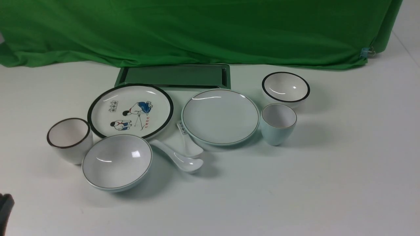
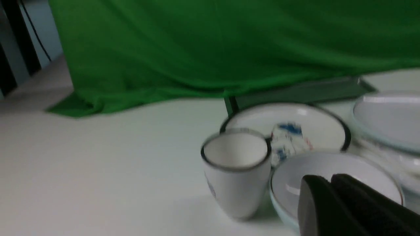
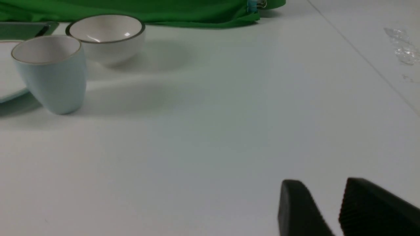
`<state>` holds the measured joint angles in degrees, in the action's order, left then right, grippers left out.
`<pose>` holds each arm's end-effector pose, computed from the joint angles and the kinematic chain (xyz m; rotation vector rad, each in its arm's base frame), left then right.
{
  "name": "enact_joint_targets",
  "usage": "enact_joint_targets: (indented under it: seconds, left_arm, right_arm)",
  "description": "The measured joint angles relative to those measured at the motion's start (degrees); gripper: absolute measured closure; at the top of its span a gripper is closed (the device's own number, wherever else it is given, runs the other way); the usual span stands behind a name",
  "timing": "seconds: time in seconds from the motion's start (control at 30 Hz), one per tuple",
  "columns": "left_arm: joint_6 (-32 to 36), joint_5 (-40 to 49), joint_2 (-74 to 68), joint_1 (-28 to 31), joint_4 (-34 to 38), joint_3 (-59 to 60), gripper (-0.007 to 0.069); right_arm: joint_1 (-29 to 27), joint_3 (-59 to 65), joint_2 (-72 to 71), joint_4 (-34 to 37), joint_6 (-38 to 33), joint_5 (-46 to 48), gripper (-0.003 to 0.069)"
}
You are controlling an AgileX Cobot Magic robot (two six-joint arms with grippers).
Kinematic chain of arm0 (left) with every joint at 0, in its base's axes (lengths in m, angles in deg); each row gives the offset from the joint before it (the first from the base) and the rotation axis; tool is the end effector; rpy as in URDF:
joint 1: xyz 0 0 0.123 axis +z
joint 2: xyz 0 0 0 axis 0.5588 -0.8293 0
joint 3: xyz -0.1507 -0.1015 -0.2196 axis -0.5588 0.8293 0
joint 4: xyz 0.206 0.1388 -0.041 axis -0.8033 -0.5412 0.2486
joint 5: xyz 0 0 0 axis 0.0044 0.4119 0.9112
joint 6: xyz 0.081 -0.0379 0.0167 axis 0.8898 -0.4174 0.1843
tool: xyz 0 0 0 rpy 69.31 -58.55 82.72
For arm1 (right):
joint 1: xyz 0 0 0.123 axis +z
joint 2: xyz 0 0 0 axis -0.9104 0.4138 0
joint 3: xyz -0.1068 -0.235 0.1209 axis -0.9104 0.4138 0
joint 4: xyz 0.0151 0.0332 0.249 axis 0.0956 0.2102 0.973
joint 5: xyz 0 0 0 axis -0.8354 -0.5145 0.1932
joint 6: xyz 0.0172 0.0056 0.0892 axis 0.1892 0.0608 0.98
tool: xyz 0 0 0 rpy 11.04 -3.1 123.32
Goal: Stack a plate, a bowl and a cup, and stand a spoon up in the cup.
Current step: Use the left arm to grab a blue rice bowl
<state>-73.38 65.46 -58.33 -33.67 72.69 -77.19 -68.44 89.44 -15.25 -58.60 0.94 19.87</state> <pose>0.0569 0.0002 0.2080 0.0813 1.5220 0.0916 0.0588 -0.0035 0.1929 0.0677 1.6967 -0.0237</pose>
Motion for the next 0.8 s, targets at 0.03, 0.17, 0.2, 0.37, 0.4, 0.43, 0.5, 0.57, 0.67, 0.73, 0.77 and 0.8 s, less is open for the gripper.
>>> enact_joint_targets:
  seconds: [0.03, 0.17, 0.2, 0.37, 0.4, 0.43, 0.5, 0.57, 0.67, 0.73, 0.77, 0.8]
  left_arm:
    - [0.0, -2.7, 0.0, 0.0, -0.2, 0.0, 0.0631]
    - [0.0, -15.2, 0.0, 0.0, -0.9, 0.0, 0.0631]
    - [0.0, -19.4, 0.0, 0.0, -1.0, 0.0, 0.0631]
    - [-4.6, -32.2, 0.0, 0.0, -1.1, 0.0, 0.0631]
    - [-7.2, -35.5, 0.0, 0.0, -0.6, 0.0, 0.0631]
    - [-8.2, -36.7, 0.0, 0.0, -0.5, 0.0, 0.0631]
    - [-13.8, -42.2, 0.0, 0.0, 0.5, 0.0, 0.0631]
    - [-18.6, -42.5, -1.1, 0.0, 0.5, -2.0, 0.0631]
    - [-20.9, -34.5, -5.9, 0.0, -3.6, -9.8, 0.0631]
    - [-21.3, -28.5, -9.7, 0.0, -6.8, -15.4, 0.0631]
    - [-21.5, -23.5, -13.9, 0.0, -8.4, -20.0, 0.0631]
    - [-21.7, -21.6, -15.9, 0.0, -8.7, -22.3, 0.0631]
  right_arm:
    - [0.0, 0.0, 0.0, 0.0, 0.1, -1.1, 0.0418]
    - [0.0, 0.0, 0.0, 0.0, 0.1, -12.0, 0.0418]
    - [0.0, 0.0, 0.0, 0.0, 0.6, -16.2, 0.0418]
    - [0.0, 0.0, 0.0, -0.1, 9.5, -31.8, 0.0418]
    - [0.0, 0.0, 0.1, -0.1, 10.8, -35.0, 0.0418]
    - [0.0, 0.0, 0.1, -0.1, 11.0, -35.0, 0.0418]
    - [0.0, 0.0, 0.7, -0.1, 12.4, -38.9, 0.0424]
    - [0.0, -0.3, 2.0, -0.3, 12.6, -41.2, 0.0457]
    - [0.0, -4.8, 5.6, -0.3, 9.3, -38.2, 0.0563]
    - [0.0, -9.1, 8.8, -0.3, 6.0, -35.1, 0.0617]
    - [0.0, -13.0, 12.4, -0.3, 2.6, -30.9, 0.0636]
    - [0.0, -15.1, 14.1, -0.3, 0.5, -29.4, 0.0641]
